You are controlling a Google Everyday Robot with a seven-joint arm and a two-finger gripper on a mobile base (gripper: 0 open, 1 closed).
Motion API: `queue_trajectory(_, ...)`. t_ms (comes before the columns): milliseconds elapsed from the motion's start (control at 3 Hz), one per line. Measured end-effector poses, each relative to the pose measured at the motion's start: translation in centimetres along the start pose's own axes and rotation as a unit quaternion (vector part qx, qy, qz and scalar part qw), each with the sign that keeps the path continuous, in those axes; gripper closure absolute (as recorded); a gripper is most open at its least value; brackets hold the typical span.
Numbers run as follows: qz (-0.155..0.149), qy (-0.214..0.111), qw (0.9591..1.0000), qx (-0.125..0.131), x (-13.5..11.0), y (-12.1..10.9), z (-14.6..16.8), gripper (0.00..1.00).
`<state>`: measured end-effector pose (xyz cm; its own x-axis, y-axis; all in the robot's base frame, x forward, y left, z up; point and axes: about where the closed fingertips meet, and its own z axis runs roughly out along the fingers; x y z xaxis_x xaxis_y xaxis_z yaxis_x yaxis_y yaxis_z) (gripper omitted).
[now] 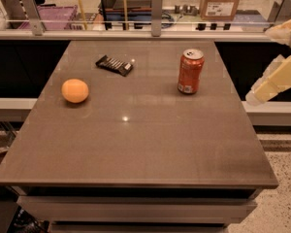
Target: Knock coke can over
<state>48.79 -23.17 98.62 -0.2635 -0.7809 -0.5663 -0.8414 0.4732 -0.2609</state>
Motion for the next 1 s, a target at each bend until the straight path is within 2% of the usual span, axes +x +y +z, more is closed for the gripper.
queue_trajectory(667, 0.019, -0.056, 0.9982, 0.01, 0.9, -2.3, 2.2, 0.0)
queue_trajectory(1000, 0.021, -0.092, 0.9954, 0.016, 0.8, -3.1, 3.2, 0.0)
